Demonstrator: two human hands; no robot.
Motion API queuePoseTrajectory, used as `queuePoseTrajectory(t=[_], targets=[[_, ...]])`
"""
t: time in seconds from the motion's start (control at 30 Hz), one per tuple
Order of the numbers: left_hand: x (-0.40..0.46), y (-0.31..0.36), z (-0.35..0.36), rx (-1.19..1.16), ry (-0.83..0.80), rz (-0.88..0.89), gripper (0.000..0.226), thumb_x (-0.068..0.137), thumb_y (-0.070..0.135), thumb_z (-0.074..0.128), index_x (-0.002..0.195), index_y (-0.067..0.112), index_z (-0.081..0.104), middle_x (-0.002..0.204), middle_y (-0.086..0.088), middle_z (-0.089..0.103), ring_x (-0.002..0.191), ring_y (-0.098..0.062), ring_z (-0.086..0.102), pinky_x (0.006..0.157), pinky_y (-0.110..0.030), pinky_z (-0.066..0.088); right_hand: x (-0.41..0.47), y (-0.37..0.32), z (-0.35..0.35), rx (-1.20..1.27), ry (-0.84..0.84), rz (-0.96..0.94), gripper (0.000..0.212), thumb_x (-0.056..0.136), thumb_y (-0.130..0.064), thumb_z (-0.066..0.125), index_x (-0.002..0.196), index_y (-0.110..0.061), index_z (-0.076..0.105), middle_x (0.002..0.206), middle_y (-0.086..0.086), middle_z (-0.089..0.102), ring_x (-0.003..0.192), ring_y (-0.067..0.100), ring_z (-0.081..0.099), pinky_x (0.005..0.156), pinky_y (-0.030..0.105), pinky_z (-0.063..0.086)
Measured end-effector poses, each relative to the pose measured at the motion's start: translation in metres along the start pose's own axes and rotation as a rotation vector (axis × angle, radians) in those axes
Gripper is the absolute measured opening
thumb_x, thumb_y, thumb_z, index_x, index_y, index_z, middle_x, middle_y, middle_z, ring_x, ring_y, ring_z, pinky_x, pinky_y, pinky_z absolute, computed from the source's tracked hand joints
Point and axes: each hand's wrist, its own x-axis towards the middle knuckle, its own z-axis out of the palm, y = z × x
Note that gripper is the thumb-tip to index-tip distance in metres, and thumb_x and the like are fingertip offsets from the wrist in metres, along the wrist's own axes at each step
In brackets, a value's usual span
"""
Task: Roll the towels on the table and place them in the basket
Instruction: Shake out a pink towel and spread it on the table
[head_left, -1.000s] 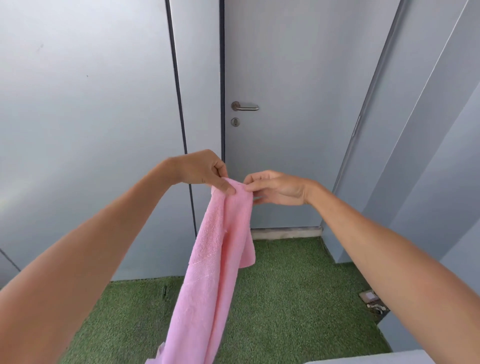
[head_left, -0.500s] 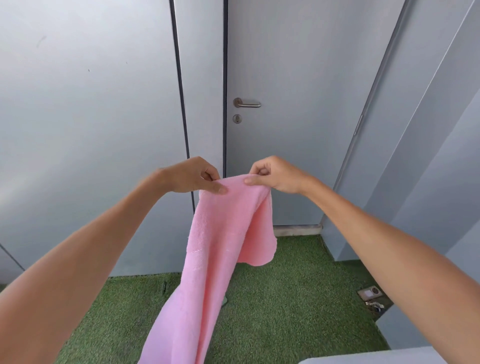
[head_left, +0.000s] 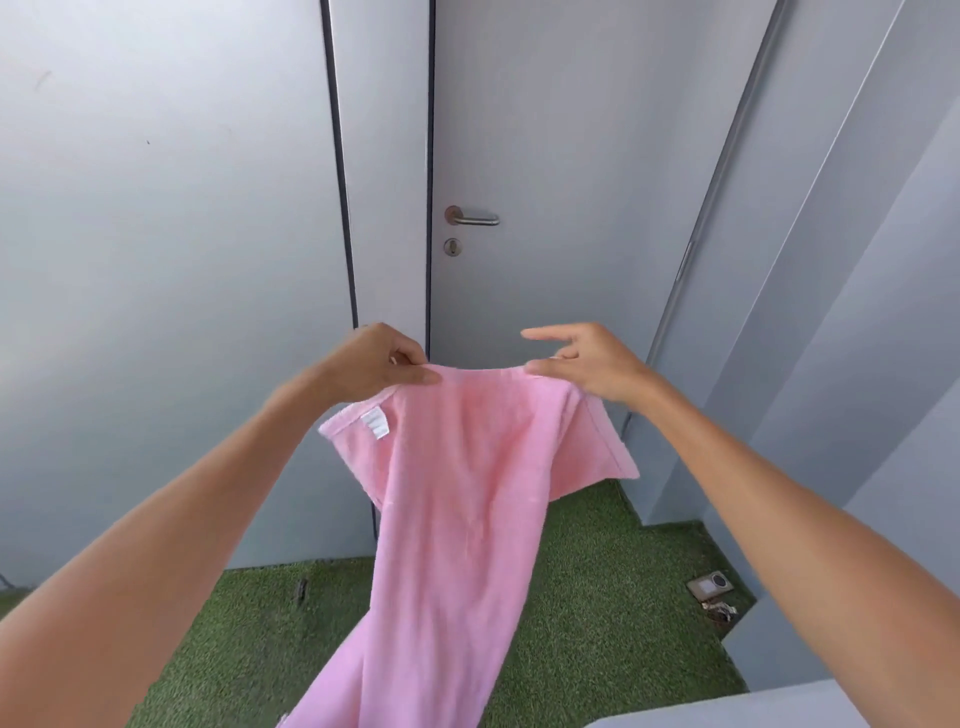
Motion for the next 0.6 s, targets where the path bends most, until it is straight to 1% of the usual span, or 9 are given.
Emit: queuePoseTrajectory(t=[0.03,0.1,0.13,0.2,0.23,0.37,0.43,0.5,0.6], targets=[[0.006,0.012,0.008,0.009,-0.013,0.051,0.026,0.079,0.031,0.077,0.075,0.007,0.071,0.075,-0.015,0.066,0.064,-0.01,0.049,0.064,-0.021,0.038,0.002,-0.012,0.008,-0.013,-0.081,-0.003,0.049,0.087,-0.028,0.072,0.132,-0.028,0.055,0.052,-0.002,0.034,0.05,-0.004,0.049,0.058,0.006,0.035],[0.015,0.034,0.018,0.005,-0.031,0.113,0.027,0.079,0.032,0.077,0.075,0.007,0.071,0.073,-0.015,0.064,0.062,-0.01,0.045,0.062,-0.021,0.036,0.008,-0.027,0.016,-0.086,-0.172,-0.007,0.05,0.087,-0.027,0.071,0.134,-0.027,0.053,0.047,-0.011,0.034,0.062,-0.007,0.056,0.063,0.002,0.037],[0.018,0.043,0.02,0.002,-0.032,0.131,0.026,0.079,0.033,0.077,0.075,0.008,0.071,0.071,-0.013,0.063,0.061,-0.008,0.044,0.06,-0.02,0.035,0.011,-0.03,0.015,-0.13,-0.194,-0.001,0.042,0.087,-0.026,0.071,0.128,-0.025,0.059,0.044,-0.015,0.044,0.064,-0.008,0.057,0.066,0.003,0.04],[0.021,0.053,0.021,0.0,-0.028,0.158,0.023,0.08,0.032,0.077,0.076,0.01,0.072,0.067,-0.006,0.061,0.058,-0.004,0.043,0.058,-0.016,0.034,0.009,-0.03,0.012,-0.147,-0.192,-0.016,0.021,0.085,-0.025,0.074,0.104,-0.017,0.071,0.063,-0.015,0.067,0.064,-0.006,0.06,0.072,0.017,0.047],[0.021,0.055,0.021,0.006,-0.024,0.168,0.022,0.08,0.031,0.078,0.075,0.01,0.071,0.067,-0.003,0.06,0.057,-0.003,0.044,0.058,-0.014,0.035,0.006,-0.029,0.009,-0.134,-0.166,-0.022,0.018,0.084,-0.025,0.075,0.097,-0.013,0.072,0.071,-0.01,0.072,0.066,-0.002,0.062,0.075,0.023,0.051],[0.013,0.035,0.02,0.081,-0.075,0.112,0.029,0.078,0.033,0.079,0.076,0.006,0.069,0.066,-0.011,0.058,0.059,-0.009,0.042,0.059,-0.018,0.035,-0.01,-0.02,-0.009,-0.17,-0.046,-0.04,0.017,0.086,-0.019,0.072,0.092,-0.003,0.07,0.048,-0.024,0.057,0.047,-0.009,0.051,0.052,0.005,0.034],[0.006,0.017,0.017,0.105,-0.108,0.075,0.04,0.079,0.033,0.078,0.074,-0.004,0.062,0.061,-0.013,0.041,0.056,-0.01,0.031,0.053,-0.022,0.027,-0.016,-0.007,-0.02,-0.195,0.037,-0.004,0.017,0.086,-0.02,0.073,0.09,-0.004,0.069,0.042,-0.022,0.053,0.044,-0.008,0.049,0.051,0.007,0.032],[0.002,0.005,0.015,0.081,-0.095,0.049,0.048,0.081,0.032,0.076,0.072,-0.01,0.054,0.061,-0.006,0.03,0.055,-0.01,0.024,0.05,-0.021,0.019,-0.02,0.004,-0.025,-0.201,0.094,0.03,0.019,0.085,-0.022,0.074,0.09,-0.004,0.07,0.042,-0.019,0.053,0.043,-0.007,0.048,0.051,0.009,0.032],[0.005,0.005,0.015,0.082,-0.053,0.051,0.037,0.083,0.03,0.074,0.071,-0.004,0.063,0.058,-0.006,0.035,0.055,-0.011,0.026,0.052,-0.023,0.024,-0.023,0.01,-0.016,-0.255,0.093,0.054,0.019,0.086,-0.021,0.072,0.091,-0.003,0.069,0.041,-0.025,0.051,0.044,-0.01,0.048,0.049,0.006,0.032]])
